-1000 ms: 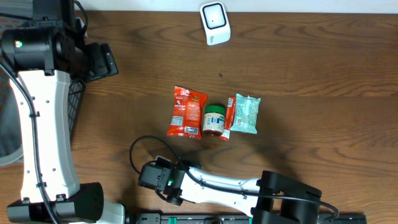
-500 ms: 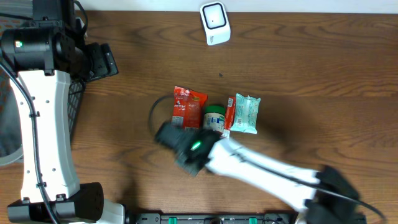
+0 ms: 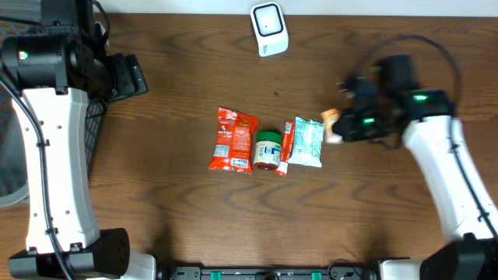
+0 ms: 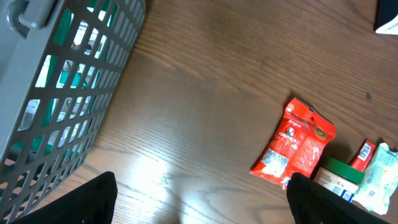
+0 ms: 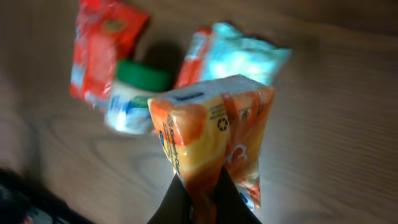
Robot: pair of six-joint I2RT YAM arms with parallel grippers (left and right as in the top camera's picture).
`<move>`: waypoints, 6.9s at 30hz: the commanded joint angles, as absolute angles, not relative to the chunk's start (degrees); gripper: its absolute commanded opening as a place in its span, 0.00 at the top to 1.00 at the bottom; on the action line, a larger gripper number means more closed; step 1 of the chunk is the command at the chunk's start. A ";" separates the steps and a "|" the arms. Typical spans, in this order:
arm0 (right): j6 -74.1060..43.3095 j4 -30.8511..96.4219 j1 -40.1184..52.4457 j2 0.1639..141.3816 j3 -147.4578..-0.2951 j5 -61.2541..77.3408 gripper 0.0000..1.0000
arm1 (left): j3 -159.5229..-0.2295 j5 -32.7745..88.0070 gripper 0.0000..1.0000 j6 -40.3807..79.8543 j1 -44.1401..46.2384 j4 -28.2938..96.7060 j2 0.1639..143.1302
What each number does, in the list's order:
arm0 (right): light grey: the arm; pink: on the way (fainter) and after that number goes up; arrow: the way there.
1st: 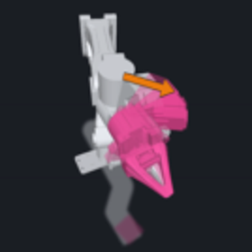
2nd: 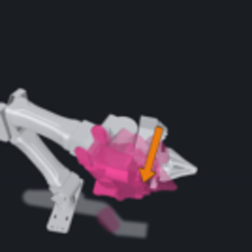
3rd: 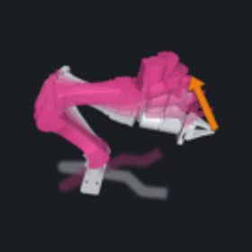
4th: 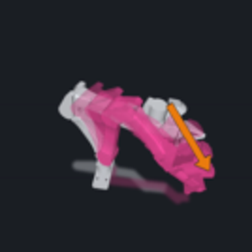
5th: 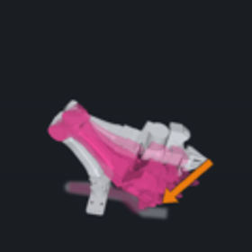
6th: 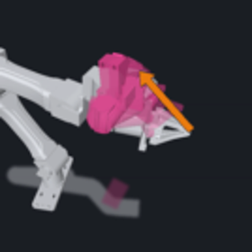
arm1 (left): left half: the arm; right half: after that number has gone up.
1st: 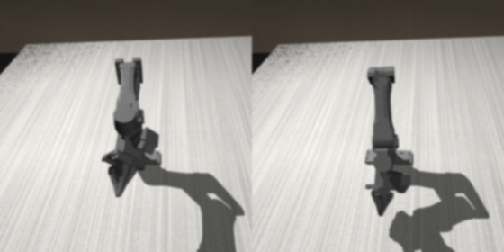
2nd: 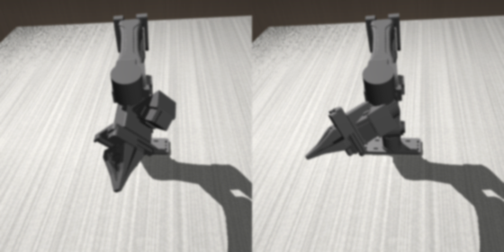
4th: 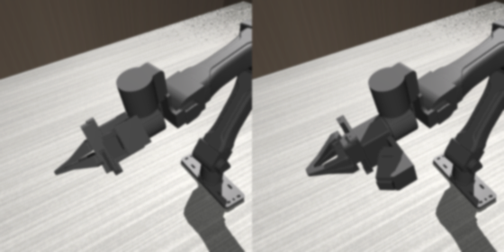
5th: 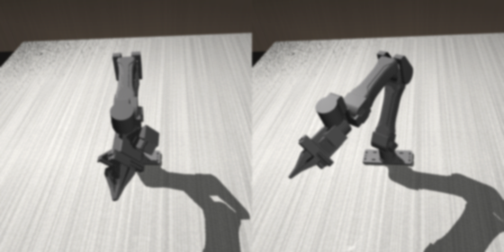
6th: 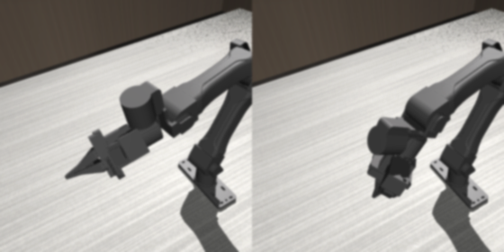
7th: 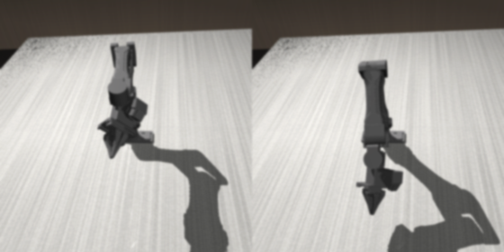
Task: Scan the item barcode
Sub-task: 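Carry the Kleenex pack and set it right of the green packet, then withdraw the right gripper and reach the left gripper into the basket, then grasp the green 3M Comfort Grip Gloves pack in the basket with left gripper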
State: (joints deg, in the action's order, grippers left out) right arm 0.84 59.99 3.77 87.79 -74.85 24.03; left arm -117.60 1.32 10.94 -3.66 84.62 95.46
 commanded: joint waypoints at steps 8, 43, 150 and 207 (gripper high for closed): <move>3.81 43.86 -13.30 88.40 -60.18 44.10 0.99 | -117.47 0.78 0.13 11.27 -3.90 84.79 95.55; -1.67 20.14 -12.05 102.26 -45.95 57.91 0.59 | -117.47 0.80 0.13 11.27 -3.90 84.79 95.55; -2.72 48.90 -10.87 101.80 -74.30 8.43 0.01 | -124.03 3.16 0.02 -5.32 -35.05 72.97 130.47; -2.72 48.90 -10.87 101.80 -74.30 8.43 0.01 | -115.04 5.10 0.10 -11.79 -34.63 64.86 128.16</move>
